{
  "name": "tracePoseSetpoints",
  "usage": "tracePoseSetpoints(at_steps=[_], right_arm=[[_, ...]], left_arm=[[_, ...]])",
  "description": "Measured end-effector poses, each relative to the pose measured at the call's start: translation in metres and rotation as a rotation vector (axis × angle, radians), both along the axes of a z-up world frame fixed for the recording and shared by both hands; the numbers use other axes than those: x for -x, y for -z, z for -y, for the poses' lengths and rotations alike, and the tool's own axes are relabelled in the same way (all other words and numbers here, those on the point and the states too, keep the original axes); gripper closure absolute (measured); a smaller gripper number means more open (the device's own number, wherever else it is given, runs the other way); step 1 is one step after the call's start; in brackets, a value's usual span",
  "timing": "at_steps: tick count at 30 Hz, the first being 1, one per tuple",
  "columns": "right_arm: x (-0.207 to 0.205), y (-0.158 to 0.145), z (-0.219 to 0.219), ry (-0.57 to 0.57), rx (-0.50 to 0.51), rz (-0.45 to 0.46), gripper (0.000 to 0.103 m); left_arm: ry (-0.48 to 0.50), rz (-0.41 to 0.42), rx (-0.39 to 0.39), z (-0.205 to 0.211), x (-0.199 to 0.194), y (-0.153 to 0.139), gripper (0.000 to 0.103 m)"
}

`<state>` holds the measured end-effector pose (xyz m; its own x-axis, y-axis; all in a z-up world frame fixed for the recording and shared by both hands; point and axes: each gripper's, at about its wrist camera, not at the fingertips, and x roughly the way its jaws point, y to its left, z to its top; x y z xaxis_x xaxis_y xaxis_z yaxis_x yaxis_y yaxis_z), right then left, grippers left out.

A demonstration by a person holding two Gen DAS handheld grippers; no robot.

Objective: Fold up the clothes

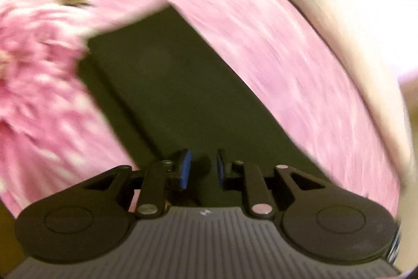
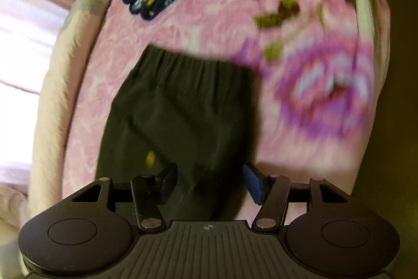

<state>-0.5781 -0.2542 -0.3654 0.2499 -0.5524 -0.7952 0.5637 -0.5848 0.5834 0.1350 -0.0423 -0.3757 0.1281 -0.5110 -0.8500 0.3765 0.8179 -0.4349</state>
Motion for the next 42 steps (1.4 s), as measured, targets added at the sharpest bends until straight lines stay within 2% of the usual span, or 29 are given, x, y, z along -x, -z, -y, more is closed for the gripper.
tracePoseSetpoints(at_steps=[3,5,11,15,17,19,20,21,22,31,37,42], right_arm=[[-0.031,-0.002,-0.019,0.008,0.023,0.052,0.044],[-0.057,-0.003,-0.034,-0.008,0.036,0.105,0.044],[-0.144,0.01,-0.066,-0.12,0.021,0.305,0.045],[-0.185,0.022,-0.077,-0.14,-0.011,0.4,0.045],[-0.192,0.028,-0.078,-0.127,-0.014,0.423,0.045],[-0.196,0.034,-0.078,-0.114,-0.022,0.423,0.045],[-0.196,0.037,-0.077,-0.108,-0.026,0.418,0.049],[-0.195,0.04,-0.076,-0.105,-0.022,0.418,0.058],[-0.194,0.042,-0.075,-0.103,-0.018,0.416,0.06],[-0.19,0.039,-0.059,-0.138,-0.001,0.356,0.06],[-0.187,0.038,-0.052,-0.171,-0.006,0.343,0.06],[-0.184,0.039,-0.048,-0.172,-0.015,0.346,0.06]], left_arm=[[-0.068,-0.035,0.019,-0.022,-0.036,0.005,0.082],[-0.067,-0.06,0.021,-0.027,-0.051,0.01,0.082],[-0.009,-0.129,0.046,-0.04,-0.066,0.023,0.081],[0.008,-0.172,0.057,-0.05,-0.068,0.031,0.08],[-0.007,-0.188,0.079,-0.053,-0.069,0.034,0.08],[-0.022,-0.204,0.102,-0.057,-0.07,0.036,0.078],[-0.03,-0.212,0.113,-0.059,-0.071,0.038,0.078],[-0.047,-0.222,0.128,-0.06,-0.073,0.039,0.078],[-0.064,-0.232,0.143,-0.06,-0.076,0.041,0.078],[-0.182,-0.301,0.223,-0.061,-0.084,0.053,0.072],[-0.161,-0.341,0.204,-0.069,-0.081,0.04,0.071],[-0.192,-0.339,0.263,-0.067,-0.088,0.029,0.07]])
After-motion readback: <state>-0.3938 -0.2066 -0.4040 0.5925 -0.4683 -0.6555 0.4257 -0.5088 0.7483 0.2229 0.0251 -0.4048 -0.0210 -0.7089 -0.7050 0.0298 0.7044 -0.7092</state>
